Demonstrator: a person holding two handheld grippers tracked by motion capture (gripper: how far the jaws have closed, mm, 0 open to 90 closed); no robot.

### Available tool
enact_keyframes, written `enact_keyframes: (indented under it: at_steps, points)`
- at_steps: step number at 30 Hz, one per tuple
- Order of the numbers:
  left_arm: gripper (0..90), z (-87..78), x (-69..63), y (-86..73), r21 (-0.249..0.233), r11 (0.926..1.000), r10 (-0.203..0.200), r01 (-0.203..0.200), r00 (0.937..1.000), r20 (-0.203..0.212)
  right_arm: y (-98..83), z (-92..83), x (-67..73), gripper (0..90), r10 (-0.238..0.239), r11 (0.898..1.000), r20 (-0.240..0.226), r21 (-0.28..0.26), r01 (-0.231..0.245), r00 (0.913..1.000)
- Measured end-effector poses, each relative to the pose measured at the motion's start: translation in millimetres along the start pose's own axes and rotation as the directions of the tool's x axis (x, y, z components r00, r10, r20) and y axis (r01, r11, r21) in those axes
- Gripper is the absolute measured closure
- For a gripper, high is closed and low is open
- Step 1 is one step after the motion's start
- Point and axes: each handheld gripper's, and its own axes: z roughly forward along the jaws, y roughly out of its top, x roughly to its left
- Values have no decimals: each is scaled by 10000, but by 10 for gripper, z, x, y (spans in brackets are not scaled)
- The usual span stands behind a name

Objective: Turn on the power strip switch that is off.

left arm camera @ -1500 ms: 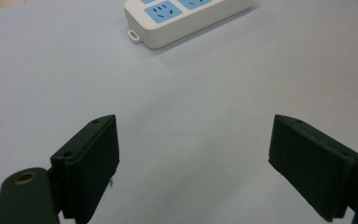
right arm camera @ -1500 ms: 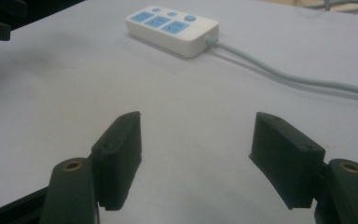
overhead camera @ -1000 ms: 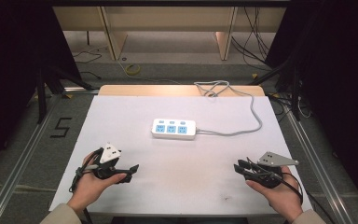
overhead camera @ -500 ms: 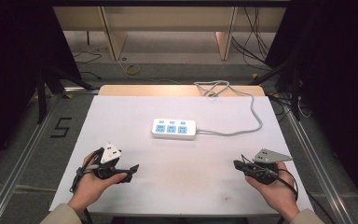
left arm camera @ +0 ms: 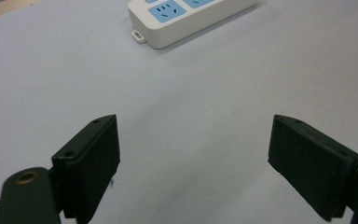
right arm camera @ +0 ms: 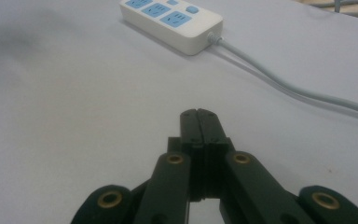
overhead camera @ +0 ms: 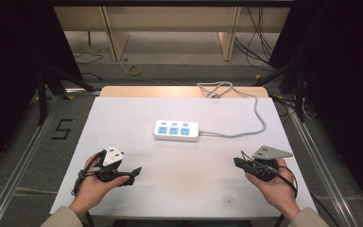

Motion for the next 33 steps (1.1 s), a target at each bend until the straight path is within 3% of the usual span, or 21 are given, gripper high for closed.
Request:
enact_keyframes:
  at_steps: [33]
  points:
    - [162, 1, 1, 5, -4, 10000, 80, -80, 10000, -32, 291, 285, -29, 900, -181, 9997, -77, 181, 183, 9998]
